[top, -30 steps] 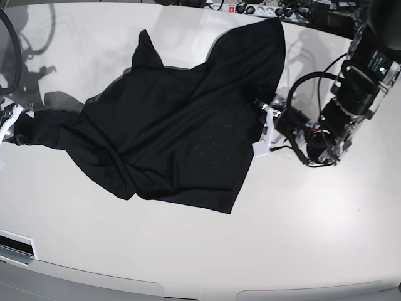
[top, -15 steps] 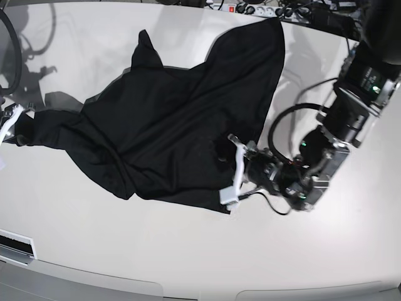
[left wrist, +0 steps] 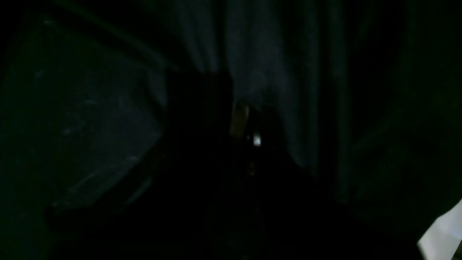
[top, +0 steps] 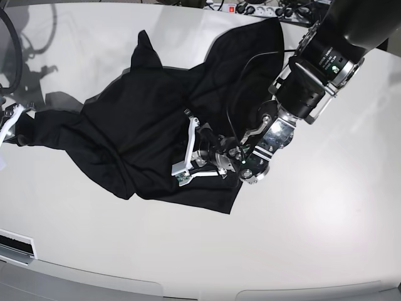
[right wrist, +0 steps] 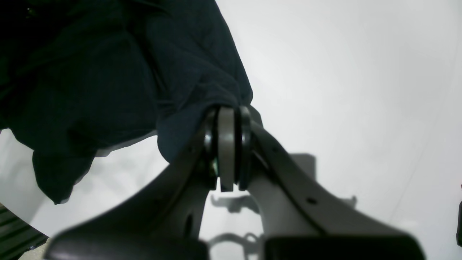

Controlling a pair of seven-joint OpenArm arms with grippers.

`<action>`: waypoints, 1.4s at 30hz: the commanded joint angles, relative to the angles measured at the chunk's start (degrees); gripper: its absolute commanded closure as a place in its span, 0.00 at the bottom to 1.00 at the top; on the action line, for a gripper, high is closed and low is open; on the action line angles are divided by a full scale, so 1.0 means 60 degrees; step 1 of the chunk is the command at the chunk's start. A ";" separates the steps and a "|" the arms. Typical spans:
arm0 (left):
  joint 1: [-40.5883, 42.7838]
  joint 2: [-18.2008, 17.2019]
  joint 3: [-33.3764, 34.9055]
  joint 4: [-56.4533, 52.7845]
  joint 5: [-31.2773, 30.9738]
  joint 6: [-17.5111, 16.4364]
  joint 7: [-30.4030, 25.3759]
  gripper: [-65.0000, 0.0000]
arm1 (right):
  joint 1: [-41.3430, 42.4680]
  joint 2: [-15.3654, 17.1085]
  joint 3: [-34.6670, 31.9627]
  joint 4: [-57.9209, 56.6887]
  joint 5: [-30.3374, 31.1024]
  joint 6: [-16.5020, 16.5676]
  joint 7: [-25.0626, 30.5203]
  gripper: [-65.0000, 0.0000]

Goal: Layout the t-shirt on the table in an organized manner, then fold the t-shirt properly
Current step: 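Release and regrasp the shirt with the left gripper, pulling it outward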

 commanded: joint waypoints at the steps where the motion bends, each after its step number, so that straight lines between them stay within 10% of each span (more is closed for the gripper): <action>1: 0.0157 -0.0189 0.0102 -0.0076 0.0543 0.0124 0.0892 1.00 | 0.0109 0.0219 0.0091 0.0149 0.0095 -0.0029 0.0193 1.00; 10: 0.0510 -0.1275 0.0098 0.1381 -0.1504 0.0951 0.4707 1.00 | 0.0109 0.0222 0.0091 0.0149 0.0095 -0.0033 0.0178 1.00; 20: 0.0452 -0.2535 0.0098 0.3595 -0.2750 0.0998 0.6105 1.00 | 0.0109 0.0219 0.0091 0.0149 0.0095 -0.0033 0.0171 1.00; 30: -0.0372 -0.2765 0.0091 0.3668 -0.0069 0.1246 0.2448 1.00 | 0.0109 0.0219 0.0091 0.0149 0.0098 -0.0029 0.0095 1.00; 35: -0.0616 -0.2765 0.0095 0.2291 0.0492 0.1082 0.0707 0.54 | 0.0106 0.0219 0.0091 0.0149 0.0095 -0.0033 0.0095 1.00; 42: -0.1209 -0.2630 0.0095 0.0474 0.1304 0.1118 -0.1596 0.51 | 0.0106 0.0215 0.0091 0.0149 0.0098 -0.0033 0.0095 1.00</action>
